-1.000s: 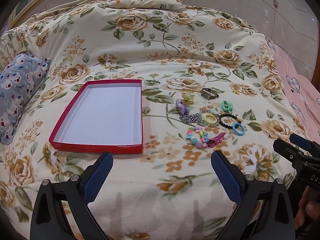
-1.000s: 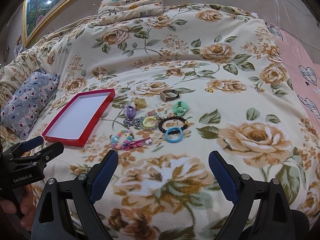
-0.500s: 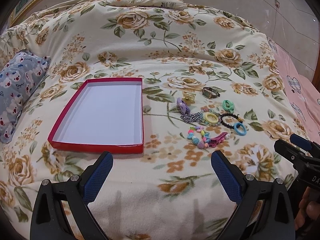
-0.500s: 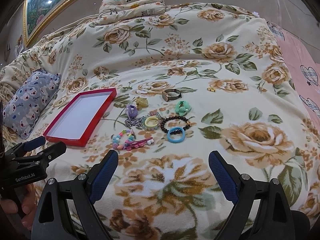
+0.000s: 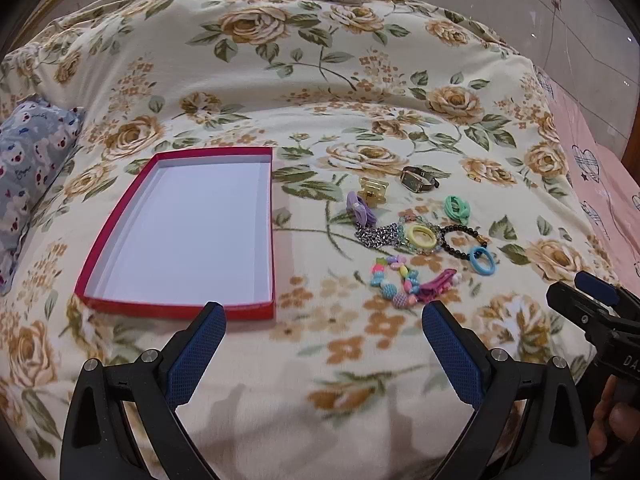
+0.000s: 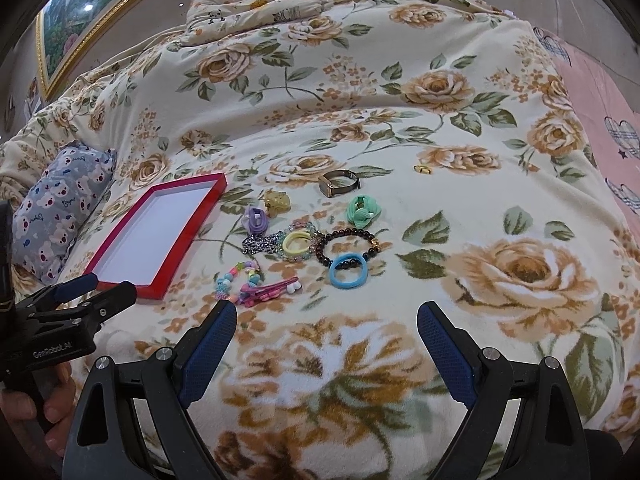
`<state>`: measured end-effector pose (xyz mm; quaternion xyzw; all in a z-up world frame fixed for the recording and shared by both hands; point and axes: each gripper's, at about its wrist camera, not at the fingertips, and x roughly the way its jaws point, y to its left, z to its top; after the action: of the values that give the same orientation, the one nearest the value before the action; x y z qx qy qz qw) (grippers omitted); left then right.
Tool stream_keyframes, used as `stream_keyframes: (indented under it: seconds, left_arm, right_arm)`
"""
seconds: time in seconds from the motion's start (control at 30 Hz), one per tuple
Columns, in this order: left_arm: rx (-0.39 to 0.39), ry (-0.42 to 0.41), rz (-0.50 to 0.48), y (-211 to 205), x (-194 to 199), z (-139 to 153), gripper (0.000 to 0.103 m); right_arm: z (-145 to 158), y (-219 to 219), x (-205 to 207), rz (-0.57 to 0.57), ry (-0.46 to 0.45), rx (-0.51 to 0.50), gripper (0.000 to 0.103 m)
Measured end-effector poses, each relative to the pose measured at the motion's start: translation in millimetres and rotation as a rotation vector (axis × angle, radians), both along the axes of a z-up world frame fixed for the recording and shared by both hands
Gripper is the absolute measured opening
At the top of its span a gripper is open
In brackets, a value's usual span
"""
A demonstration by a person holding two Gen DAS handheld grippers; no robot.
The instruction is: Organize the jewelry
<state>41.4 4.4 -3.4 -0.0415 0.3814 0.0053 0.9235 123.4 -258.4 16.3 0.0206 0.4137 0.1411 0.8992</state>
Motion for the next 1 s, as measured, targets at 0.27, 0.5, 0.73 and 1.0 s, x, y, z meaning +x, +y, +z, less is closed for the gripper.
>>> stream_keyframes:
  seconds: [0.27,0.5,0.73,1.0]
  left_arm:
    - [-0.02,0.017,-0.008,3,43,0,0.098]
    - [-0.027,0.021,-0.024,1,83,-6,0.095]
    - [-0.068,0.072,-0.045,4,140,-22,0.083]
    - [-0.073,0.169,-0.054,-2,207,-53,0.059]
  right_arm:
    - [-9,-4,25,-0.004,0.03,-0.001,0.086]
    - [-28,-4,55,-0.014,0.103,-0.009,0.058]
    - [-50,-5,78,-0.01,0.176,-0.012,0.039]
    - [-68,-7,90,-0.009,0.237,-0.011,0.031]
